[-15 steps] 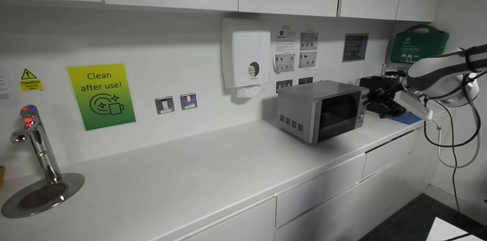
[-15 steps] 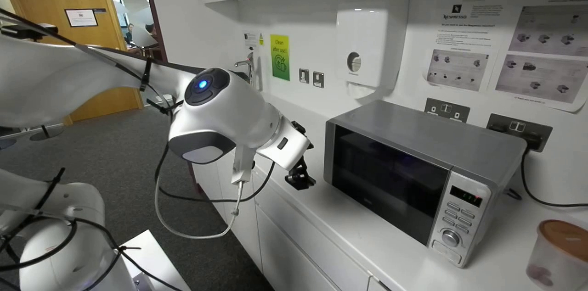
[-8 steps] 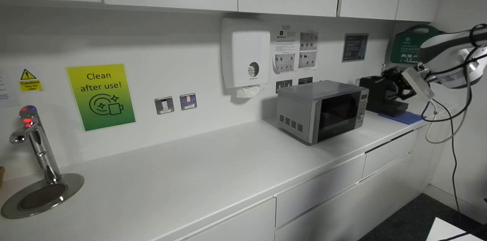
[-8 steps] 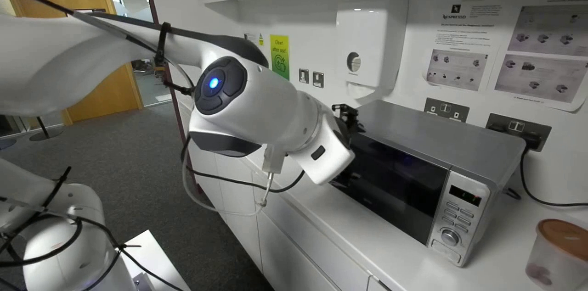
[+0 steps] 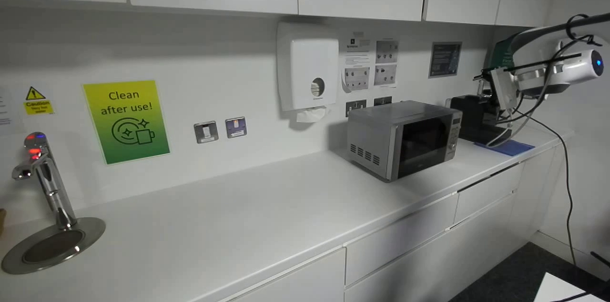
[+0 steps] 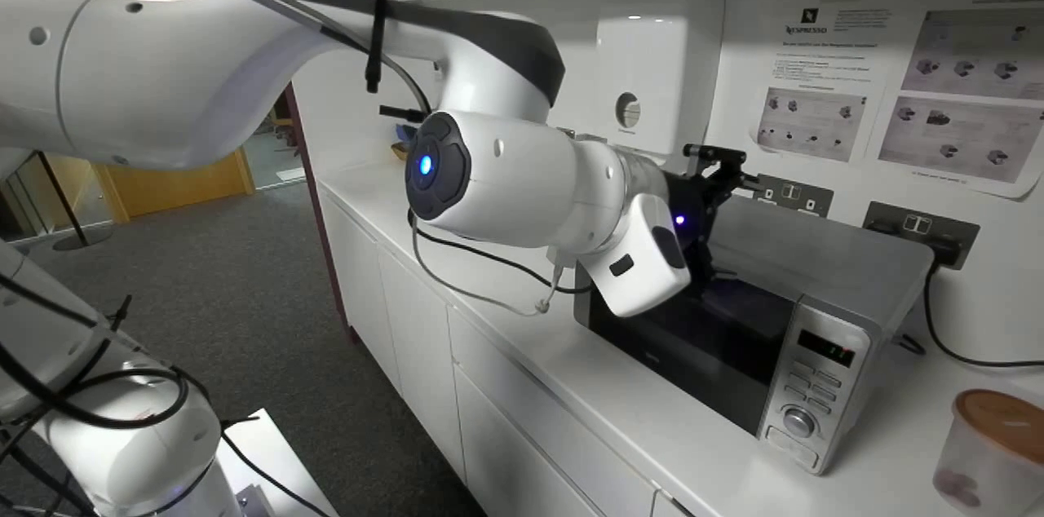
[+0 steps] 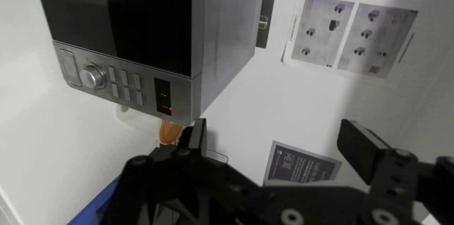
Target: Press the last button from the left on the microwave
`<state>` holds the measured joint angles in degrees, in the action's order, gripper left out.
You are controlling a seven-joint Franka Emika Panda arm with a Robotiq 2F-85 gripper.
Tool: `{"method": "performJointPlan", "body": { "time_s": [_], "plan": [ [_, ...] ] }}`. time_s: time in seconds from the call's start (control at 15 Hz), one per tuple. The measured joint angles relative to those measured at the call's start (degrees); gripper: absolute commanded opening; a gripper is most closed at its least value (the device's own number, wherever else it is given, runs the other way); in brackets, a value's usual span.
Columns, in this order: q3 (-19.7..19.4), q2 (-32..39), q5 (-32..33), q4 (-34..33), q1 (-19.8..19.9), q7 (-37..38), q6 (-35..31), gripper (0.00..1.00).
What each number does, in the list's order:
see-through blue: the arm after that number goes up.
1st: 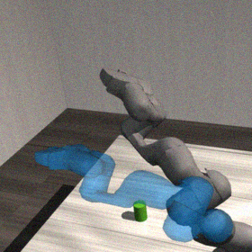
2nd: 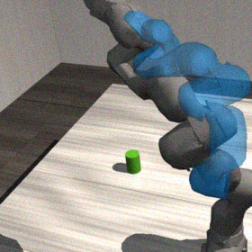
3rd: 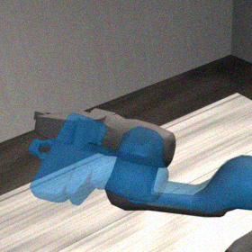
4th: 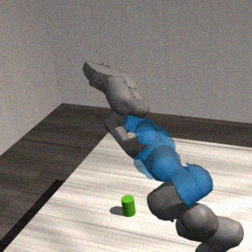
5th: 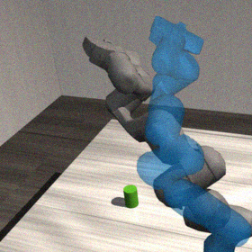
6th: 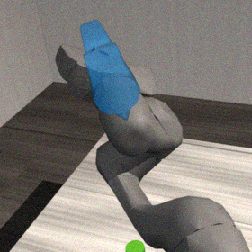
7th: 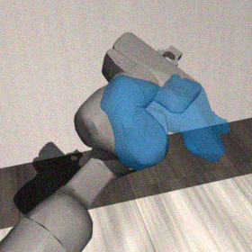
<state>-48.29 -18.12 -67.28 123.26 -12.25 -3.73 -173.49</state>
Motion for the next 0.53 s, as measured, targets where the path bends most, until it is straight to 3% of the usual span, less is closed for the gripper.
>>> {"method": "performJointPlan", "body": {
  "time_s": [0.27,0.53],
  "plan": [
    [-6.79,-0.3,-13.46,-5.26,-9.6,-14.8,-4.82,1.0],
    [-8.55,-0.44,-13.97,-5.09,-10.25,-18.95,-4.79,1.0]
  ]
}}
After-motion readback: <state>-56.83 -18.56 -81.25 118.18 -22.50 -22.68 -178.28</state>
